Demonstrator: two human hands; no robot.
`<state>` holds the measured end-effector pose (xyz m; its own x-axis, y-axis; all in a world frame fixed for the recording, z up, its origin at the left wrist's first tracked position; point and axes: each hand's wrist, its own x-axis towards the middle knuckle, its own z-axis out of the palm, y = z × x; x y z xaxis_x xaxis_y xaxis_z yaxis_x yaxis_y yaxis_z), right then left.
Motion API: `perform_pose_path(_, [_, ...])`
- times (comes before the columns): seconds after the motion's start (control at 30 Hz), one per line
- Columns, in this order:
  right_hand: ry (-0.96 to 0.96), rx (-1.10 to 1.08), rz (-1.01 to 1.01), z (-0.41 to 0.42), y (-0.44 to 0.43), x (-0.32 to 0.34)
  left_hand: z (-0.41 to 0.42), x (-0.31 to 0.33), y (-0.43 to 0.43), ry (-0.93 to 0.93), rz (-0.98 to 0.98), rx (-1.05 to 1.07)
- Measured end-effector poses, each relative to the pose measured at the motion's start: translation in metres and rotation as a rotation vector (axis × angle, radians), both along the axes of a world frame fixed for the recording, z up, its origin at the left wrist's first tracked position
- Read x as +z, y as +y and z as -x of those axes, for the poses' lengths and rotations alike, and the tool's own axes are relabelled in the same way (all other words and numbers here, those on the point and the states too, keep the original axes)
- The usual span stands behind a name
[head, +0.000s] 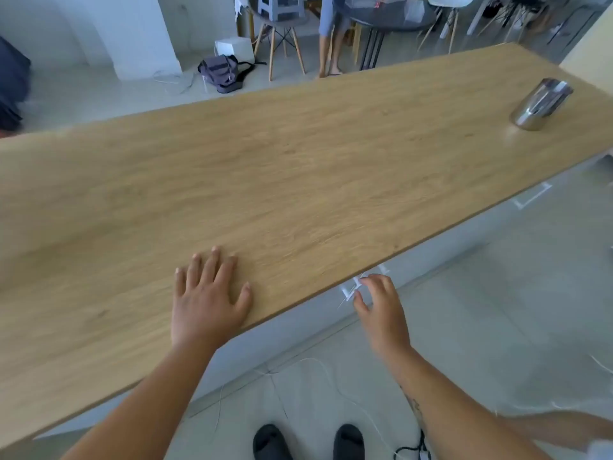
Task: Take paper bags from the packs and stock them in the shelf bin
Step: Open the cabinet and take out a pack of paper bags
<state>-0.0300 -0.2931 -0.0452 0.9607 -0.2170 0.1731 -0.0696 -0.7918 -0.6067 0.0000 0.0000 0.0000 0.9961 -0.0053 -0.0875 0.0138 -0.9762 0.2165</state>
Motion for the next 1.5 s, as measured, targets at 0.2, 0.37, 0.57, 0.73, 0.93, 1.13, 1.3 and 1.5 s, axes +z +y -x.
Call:
perform_pose_path(0.2, [0.097, -0.007, -0.006, -0.015, -0.003, -0.015, -0.002, -0.002, -0.001, -0.067, -0.021, 0.013])
perform_pose_path(0.37, [0.078, 0.024, 0.025, -0.019, -0.010, -0.015, -0.003, -0.004, -0.001, -0.086, -0.028, 0.023])
perform_pose_path(0.57, [0.136, 0.074, 0.006, 0.020, -0.032, -0.017, 0.055, -0.006, -0.040, -0.304, 0.002, 0.008])
perform_pose_path(0.73, [0.191, 0.280, 0.000, 0.061, -0.067, -0.021, 0.119, -0.028, -0.104, -0.258, 0.001, -0.104])
perform_pose_path(0.93, [0.002, 0.474, 0.156, 0.085, -0.101, 0.002, 0.157, -0.034, -0.146, -0.149, 0.048, 0.074])
perform_pose_path(1.13, [0.172, 0.675, 0.045, 0.083, -0.119, 0.008, 0.180, -0.024, -0.163, -0.155, 0.155, 0.191])
perform_pose_path(1.3, [0.318, 0.795, 0.001, 0.121, -0.128, -0.002, 0.225, -0.038, -0.155, -0.226, 0.203, 0.150])
perform_pose_path(1.5, [0.461, 0.933, 0.002, 0.138, -0.083, 0.011, 0.310, -0.051, -0.143, -0.266, 0.181, 0.257])
